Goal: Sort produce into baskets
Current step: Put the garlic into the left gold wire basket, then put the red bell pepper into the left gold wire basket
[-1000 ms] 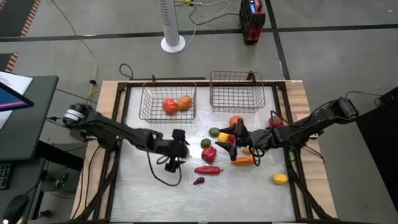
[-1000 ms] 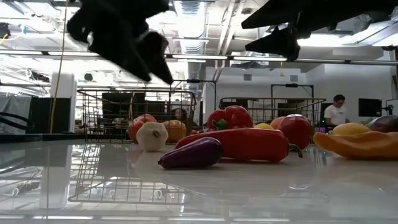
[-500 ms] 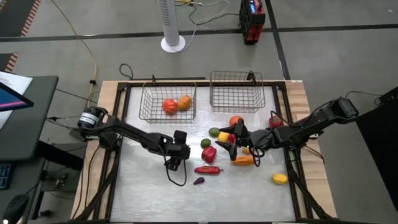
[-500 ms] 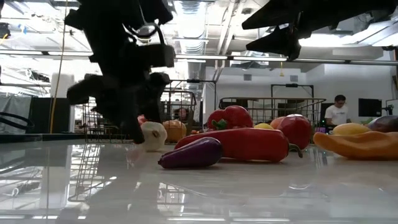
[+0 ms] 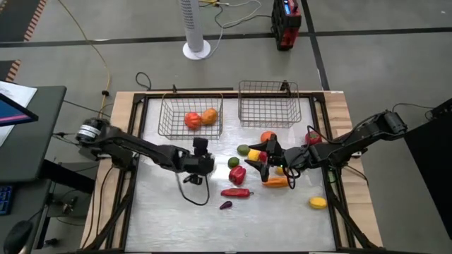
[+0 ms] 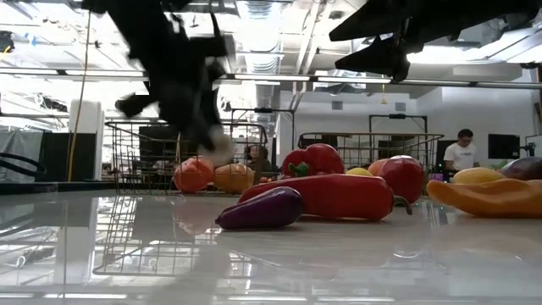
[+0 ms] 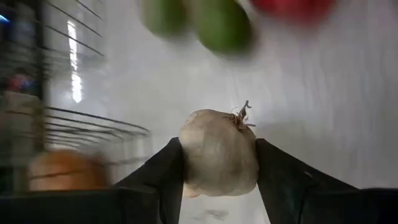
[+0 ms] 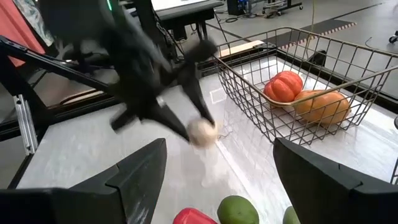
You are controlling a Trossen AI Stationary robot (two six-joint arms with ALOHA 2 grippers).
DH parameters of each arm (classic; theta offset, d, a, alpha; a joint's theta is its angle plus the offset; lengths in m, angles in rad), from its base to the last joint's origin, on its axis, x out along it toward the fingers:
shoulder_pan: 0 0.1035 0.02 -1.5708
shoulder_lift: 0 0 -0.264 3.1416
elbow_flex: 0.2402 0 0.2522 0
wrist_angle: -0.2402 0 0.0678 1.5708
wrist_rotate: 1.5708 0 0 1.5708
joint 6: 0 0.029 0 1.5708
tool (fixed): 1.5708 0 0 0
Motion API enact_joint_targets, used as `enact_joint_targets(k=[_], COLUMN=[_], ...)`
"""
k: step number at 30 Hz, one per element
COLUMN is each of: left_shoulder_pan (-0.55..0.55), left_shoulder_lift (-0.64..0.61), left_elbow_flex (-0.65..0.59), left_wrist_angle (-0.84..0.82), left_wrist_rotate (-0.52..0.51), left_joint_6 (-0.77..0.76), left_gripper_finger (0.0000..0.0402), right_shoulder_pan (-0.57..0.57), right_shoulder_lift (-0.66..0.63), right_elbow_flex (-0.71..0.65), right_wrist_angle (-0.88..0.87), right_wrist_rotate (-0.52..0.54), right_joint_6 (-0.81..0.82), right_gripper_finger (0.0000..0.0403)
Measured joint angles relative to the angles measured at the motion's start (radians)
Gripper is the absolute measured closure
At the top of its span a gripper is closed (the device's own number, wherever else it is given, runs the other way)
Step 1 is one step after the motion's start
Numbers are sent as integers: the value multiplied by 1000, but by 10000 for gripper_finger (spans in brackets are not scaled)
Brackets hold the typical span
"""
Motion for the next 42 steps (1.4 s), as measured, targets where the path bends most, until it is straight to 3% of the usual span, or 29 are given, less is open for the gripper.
enact_joint_targets(k=[3,9,16,24,27,33,38,42], left_shoulder_pan=[2,141,367,419,390,211,-10,-152], left_shoulder_lift=[-118,-311,-378,-378,-378,-334,-167,2], left_elbow_flex=[0,-43,-84,-84,-84,-84,-84,-76], left_wrist_angle=[0,76,42,-3,-5,-13,49,141], left_wrist_rotate=[-28,-245,-218,-164,-143,98,73,8], left_joint_6=[31,159,151,140,111,-46,-147,-75], left_gripper_finger=[236,225,201,101,78,78,95,111], right_shoulder_pan=[0,0,11,9,11,16,6,5], right_shoulder_lift=[0,0,0,0,0,0,0,0], right_elbow_flex=[0,0,0,0,0,0,0,0], right_wrist_angle=[-2,3,4,2,-5,-28,-28,-34], right_wrist_rotate=[0,10,12,16,16,16,16,16], right_joint_6=[0,3,10,10,11,11,18,26], right_gripper_finger=[80,80,80,80,80,80,80,80])
